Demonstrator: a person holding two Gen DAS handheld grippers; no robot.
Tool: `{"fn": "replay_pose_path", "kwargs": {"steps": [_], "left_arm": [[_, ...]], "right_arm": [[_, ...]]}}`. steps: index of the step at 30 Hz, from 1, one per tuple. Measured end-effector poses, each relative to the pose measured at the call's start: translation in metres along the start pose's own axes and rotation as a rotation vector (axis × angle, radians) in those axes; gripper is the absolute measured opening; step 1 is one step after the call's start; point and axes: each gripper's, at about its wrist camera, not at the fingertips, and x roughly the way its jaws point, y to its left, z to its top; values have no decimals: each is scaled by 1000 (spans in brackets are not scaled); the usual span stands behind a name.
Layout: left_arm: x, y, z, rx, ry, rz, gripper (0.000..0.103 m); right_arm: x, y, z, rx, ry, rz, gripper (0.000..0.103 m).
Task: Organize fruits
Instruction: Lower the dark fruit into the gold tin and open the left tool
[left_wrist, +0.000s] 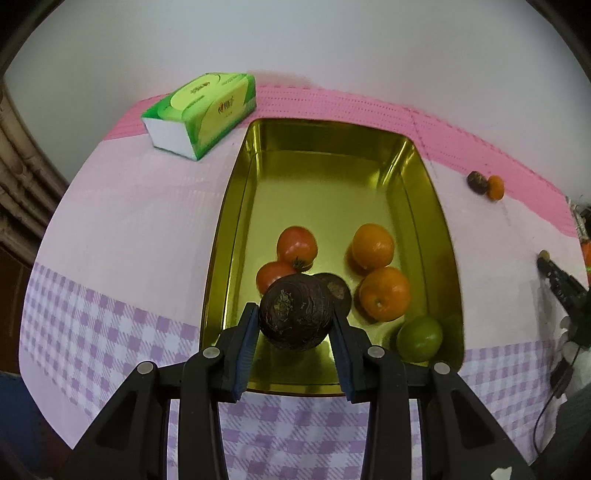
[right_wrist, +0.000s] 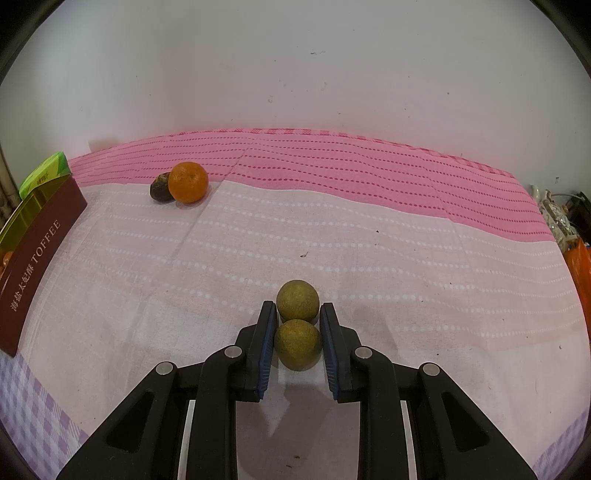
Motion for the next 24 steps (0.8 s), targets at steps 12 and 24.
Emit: {"fn": "replay_pose_path", "kwargs": {"steps": [12, 24], "left_arm": [[17, 6, -3, 4, 14, 43, 34], [30, 4, -3, 22, 23, 81, 34]], "right_arm": [[1, 1, 0, -4, -1, -4, 25], [2, 1, 0, -5, -1, -4, 25]]}}
